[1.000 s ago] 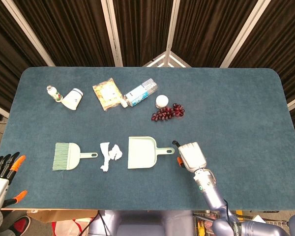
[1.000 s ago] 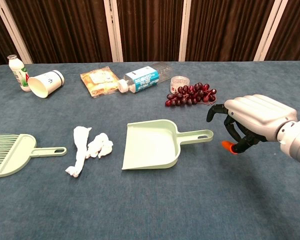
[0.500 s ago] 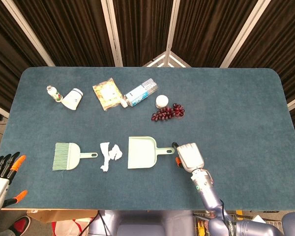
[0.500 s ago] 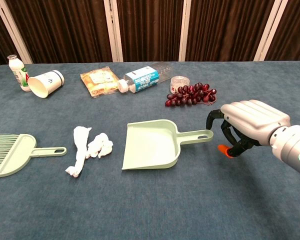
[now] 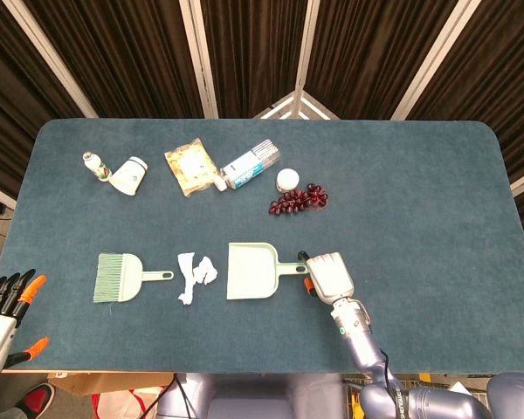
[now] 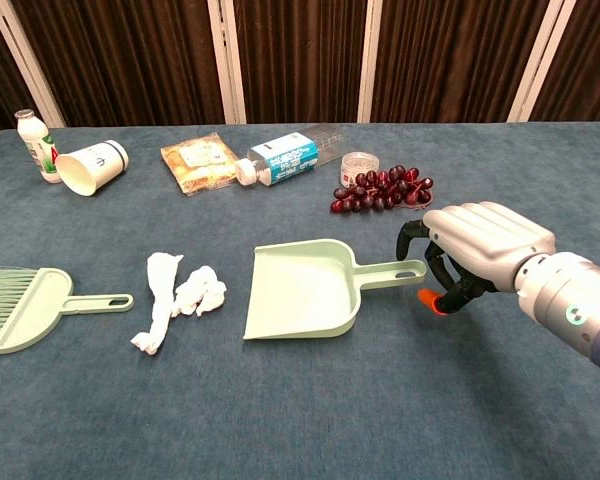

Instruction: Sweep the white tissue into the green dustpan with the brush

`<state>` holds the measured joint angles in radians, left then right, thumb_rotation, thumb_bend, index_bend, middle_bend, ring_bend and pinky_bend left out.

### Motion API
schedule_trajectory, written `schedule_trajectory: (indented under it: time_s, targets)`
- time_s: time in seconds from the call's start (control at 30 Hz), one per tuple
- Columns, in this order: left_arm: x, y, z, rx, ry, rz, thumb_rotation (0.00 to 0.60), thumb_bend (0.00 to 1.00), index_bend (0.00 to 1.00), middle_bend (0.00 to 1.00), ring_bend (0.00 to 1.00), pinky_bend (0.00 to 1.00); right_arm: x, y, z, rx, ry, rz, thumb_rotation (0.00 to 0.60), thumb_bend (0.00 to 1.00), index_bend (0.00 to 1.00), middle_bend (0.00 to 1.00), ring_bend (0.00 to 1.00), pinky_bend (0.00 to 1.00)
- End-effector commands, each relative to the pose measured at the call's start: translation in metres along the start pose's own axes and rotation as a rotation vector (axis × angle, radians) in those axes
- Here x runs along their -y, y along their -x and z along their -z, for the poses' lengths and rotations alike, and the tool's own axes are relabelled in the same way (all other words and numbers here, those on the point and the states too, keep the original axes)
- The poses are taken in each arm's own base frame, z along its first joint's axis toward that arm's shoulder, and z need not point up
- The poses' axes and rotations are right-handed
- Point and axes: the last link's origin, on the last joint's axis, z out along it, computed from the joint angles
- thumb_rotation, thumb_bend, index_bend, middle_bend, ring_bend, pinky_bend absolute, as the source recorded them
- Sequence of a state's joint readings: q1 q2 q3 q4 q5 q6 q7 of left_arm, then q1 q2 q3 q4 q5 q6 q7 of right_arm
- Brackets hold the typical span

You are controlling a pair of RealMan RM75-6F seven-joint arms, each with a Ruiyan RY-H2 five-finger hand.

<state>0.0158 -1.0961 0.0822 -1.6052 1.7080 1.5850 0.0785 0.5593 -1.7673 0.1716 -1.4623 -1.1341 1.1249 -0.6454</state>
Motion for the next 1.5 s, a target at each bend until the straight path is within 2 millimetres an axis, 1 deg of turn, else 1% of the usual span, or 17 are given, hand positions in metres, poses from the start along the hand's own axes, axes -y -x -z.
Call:
schedule_trajectory:
  time_s: [0.03, 0.2, 0.37, 0.63, 0.8, 0.97, 1.13, 1.23, 1.3, 1.37, 1.5]
  targets:
    - [0.000, 0.000, 0.000, 0.000, 0.000, 0.001, 0.600, 0.00, 0.00, 0.00, 0.00, 0.00, 0.001, 0.000, 0.000, 0.000, 0.001, -0.004, 0.600, 0.39, 0.46, 0.73, 0.74, 0.81]
    - [-0.001, 0.000, 0.000, 0.001, 0.003, 0.001, 0.600, 0.00, 0.00, 0.00, 0.00, 0.00, 0.003, -0.002, 0.000, -0.005, -0.005, -0.004, 0.600, 0.49, 0.56, 0.74, 0.74, 0.81]
    - [-0.001, 0.000, 0.000, 0.000, 0.003, 0.002, 0.600, 0.00, 0.00, 0.00, 0.00, 0.00, 0.004, -0.002, 0.000, -0.005, -0.008, -0.001, 0.600, 0.52, 0.62, 0.75, 0.74, 0.81]
    - [-0.001, 0.000, 0.000, -0.002, 0.004, 0.002, 0.600, 0.00, 0.00, 0.00, 0.00, 0.00, 0.006, -0.004, 0.002, -0.012, -0.017, 0.001, 0.600, 0.51, 0.62, 0.75, 0.74, 0.81]
    - [-0.001, -0.001, 0.000, -0.004, 0.003, 0.004, 0.600, 0.00, 0.00, 0.00, 0.00, 0.00, 0.006, -0.006, 0.001, -0.020, -0.013, -0.001, 0.600, 0.52, 0.65, 0.75, 0.74, 0.81]
    - [-0.001, -0.001, 0.000, -0.002, 0.004, 0.002, 0.600, 0.00, 0.00, 0.00, 0.00, 0.00, 0.003, -0.011, -0.001, -0.034, -0.005, 0.012, 0.600, 0.52, 0.65, 0.75, 0.74, 0.81]
    - [-0.004, 0.000, -0.003, 0.013, 0.004, 0.009, 0.600, 0.00, 0.00, 0.00, 0.00, 0.01, -0.006, -0.019, -0.001, -0.049, 0.002, 0.061, 0.600, 0.52, 0.65, 0.75, 0.74, 0.81]
    - [-0.013, -0.004, -0.011, 0.019, 0.010, 0.021, 0.600, 0.01, 0.00, 0.00, 0.00, 0.06, -0.011, -0.025, -0.001, -0.059, 0.007, 0.084, 0.600, 0.52, 0.65, 0.75, 0.74, 0.81]
    - [-0.020, -0.009, -0.021, 0.001, 0.022, 0.016, 0.600, 0.03, 0.01, 0.01, 0.03, 0.10, -0.013, -0.028, -0.001, -0.061, 0.013, 0.090, 0.600, 0.52, 0.65, 0.75, 0.74, 0.81]
    - [-0.031, -0.013, -0.037, -0.014, 0.037, -0.001, 0.600, 0.03, 0.02, 0.04, 0.05, 0.12, -0.015, -0.029, 0.000, -0.058, 0.018, 0.089, 0.600, 0.52, 0.65, 0.75, 0.74, 0.81]
    - [-0.048, -0.014, -0.061, 0.021, 0.040, -0.047, 0.600, 0.03, 0.05, 0.10, 0.07, 0.12, -0.015, -0.032, 0.002, -0.059, 0.015, 0.093, 0.600, 0.52, 0.65, 0.75, 0.74, 0.81]
